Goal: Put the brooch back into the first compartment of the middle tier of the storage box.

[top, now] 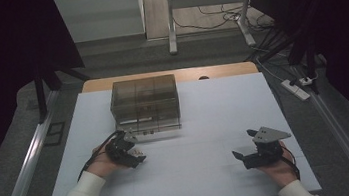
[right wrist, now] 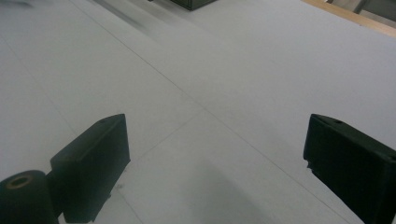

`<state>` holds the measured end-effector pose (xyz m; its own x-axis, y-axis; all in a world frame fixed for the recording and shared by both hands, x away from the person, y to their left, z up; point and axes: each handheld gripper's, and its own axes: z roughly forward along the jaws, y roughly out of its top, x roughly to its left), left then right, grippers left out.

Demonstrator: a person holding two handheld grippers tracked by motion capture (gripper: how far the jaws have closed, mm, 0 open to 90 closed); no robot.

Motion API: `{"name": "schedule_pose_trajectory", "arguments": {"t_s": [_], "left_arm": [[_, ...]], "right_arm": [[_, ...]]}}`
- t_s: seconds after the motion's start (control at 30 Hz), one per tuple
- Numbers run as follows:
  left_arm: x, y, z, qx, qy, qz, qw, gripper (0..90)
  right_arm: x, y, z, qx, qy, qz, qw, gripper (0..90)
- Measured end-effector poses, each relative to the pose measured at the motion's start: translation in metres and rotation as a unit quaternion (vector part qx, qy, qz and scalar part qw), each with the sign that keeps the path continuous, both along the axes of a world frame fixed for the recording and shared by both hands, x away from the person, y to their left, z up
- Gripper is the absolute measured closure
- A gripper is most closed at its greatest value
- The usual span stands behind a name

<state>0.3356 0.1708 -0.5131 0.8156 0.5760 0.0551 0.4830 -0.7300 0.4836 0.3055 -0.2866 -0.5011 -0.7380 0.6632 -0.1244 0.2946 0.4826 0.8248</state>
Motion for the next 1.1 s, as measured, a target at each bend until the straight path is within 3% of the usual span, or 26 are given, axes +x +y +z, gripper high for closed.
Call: {"name": "schedule_pose_trajectory", "arguments": {"t_s": [0.27, 0.37, 0.47, 0.6, 0.67, 0.9, 0.93, 0.97, 1.1], "left_arm": [[0.005, 0.002, -0.006, -0.006, 0.019, 0.000, 0.9998, 33.7], [0.006, 0.002, -0.009, -0.004, 0.027, -0.002, 0.9996, 39.4], [0.007, 0.006, -0.010, -0.024, 0.039, -0.003, 0.9990, 44.2], [0.007, 0.009, -0.011, -0.031, 0.035, 0.009, 0.9989, 54.3], [0.007, 0.009, -0.010, -0.029, 0.032, 0.009, 0.9990, 68.9], [0.002, 0.006, -0.008, -0.016, 0.017, 0.003, 0.9997, 72.6], [0.002, 0.008, -0.007, -0.021, 0.015, 0.005, 0.9996, 72.6], [0.002, 0.012, -0.006, -0.031, 0.020, 0.006, 0.9993, 79.7], [0.001, 0.013, -0.008, -0.031, 0.021, 0.007, 0.9993, 79.7]], "right_arm": [[0.000, 0.000, 0.000, 0.000, 0.000, 0.000, 1.0000, 6.9], [0.000, 0.000, 0.000, -0.001, 0.000, 0.000, 1.0000, 6.9], [0.000, 0.000, 0.000, 0.000, 0.000, 0.000, 1.0000, 7.0], [0.000, 0.000, 0.000, -0.002, 0.000, 0.000, 1.0000, 7.1], [-0.001, 0.001, 0.000, -0.002, 0.001, 0.001, 1.0000, 7.1], [-0.001, 0.001, 0.000, -0.004, 0.000, 0.000, 1.0000, 7.1], [-0.001, 0.001, 0.000, -0.004, 0.001, 0.000, 1.0000, 7.1], [-0.001, 0.001, 0.000, -0.004, 0.001, 0.000, 1.0000, 7.1], [-0.001, 0.001, 0.000, -0.004, 0.001, 0.000, 1.0000, 7.1]]}}
